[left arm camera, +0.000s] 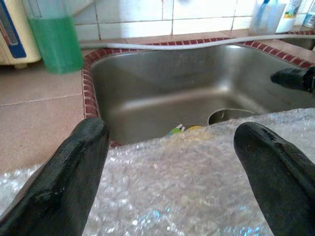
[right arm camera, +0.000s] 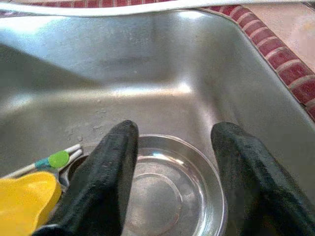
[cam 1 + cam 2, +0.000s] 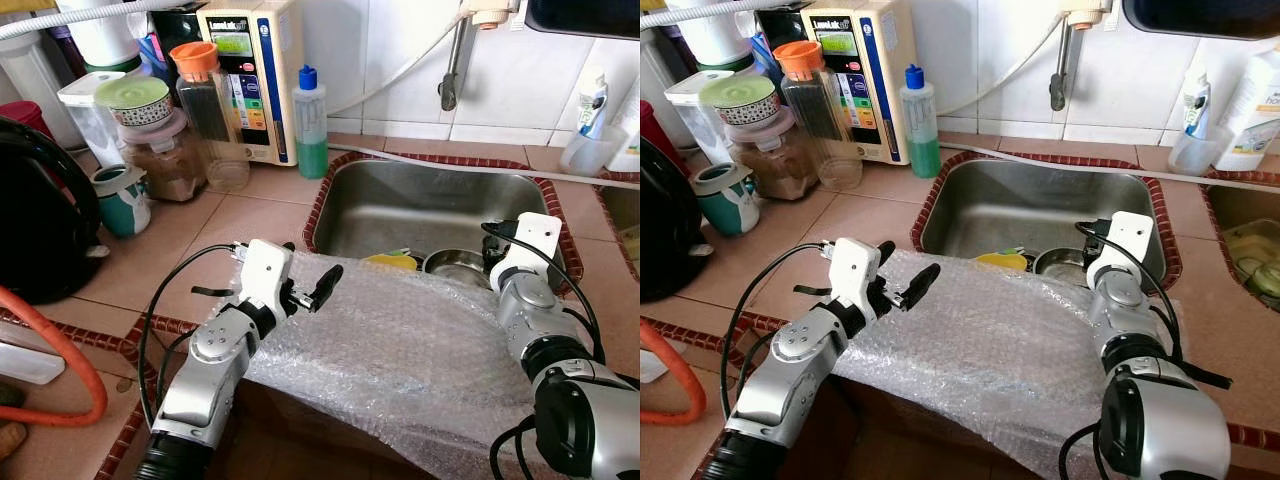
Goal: Kitchen organization
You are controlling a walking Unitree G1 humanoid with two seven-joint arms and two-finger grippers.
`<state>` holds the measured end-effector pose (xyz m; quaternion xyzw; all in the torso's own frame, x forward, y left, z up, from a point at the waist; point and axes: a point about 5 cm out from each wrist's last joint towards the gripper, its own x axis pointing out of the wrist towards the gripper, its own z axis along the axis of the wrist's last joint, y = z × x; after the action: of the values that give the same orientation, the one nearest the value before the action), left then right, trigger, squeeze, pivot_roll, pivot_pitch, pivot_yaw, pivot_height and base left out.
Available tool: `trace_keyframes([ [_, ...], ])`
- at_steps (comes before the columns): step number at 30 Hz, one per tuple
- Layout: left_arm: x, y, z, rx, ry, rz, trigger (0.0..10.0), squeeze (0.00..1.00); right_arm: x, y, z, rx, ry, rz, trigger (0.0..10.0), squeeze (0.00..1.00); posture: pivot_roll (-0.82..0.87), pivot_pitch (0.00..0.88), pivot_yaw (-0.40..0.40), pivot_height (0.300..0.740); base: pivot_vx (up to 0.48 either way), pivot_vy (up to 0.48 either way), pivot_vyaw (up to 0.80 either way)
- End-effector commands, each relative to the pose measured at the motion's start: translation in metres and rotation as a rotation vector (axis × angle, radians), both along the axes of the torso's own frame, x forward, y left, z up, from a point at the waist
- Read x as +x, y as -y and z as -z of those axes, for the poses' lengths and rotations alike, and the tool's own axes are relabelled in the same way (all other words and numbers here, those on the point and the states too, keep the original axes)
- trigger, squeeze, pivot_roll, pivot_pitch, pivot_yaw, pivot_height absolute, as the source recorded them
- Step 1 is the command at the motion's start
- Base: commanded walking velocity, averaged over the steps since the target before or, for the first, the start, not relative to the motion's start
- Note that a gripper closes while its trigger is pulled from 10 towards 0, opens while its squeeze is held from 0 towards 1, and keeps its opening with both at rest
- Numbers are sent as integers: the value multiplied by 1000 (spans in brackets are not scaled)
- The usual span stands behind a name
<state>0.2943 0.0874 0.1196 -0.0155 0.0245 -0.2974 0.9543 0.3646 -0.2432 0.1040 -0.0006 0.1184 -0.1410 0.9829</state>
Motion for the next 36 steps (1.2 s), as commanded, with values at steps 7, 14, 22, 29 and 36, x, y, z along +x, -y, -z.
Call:
trace_keyframes([
  [7,3,7,-6,-10,15,-7,10000,1000,-4,-16,19,30,-97,-58,10000,1000,122,12,99,740,0,0,0],
  [14,7,0,-5,30,22,-84,10000,0,-6,-23,23,67,-77,-64,10000,110,138,6,100,740,0,0,0],
  [22,18,-12,-10,23,57,-251,10000,0,2,-31,3,34,85,-126,10000,0,104,0,78,740,0,0,0],
  [29,20,-18,-17,-19,125,-346,10000,0,-4,-41,-4,-115,218,-131,10000,0,69,0,75,740,0,0,0],
  [36,25,-18,-15,4,127,-362,10000,0,-20,-51,-31,-296,372,-53,10000,0,32,0,81,740,0,0,0],
])
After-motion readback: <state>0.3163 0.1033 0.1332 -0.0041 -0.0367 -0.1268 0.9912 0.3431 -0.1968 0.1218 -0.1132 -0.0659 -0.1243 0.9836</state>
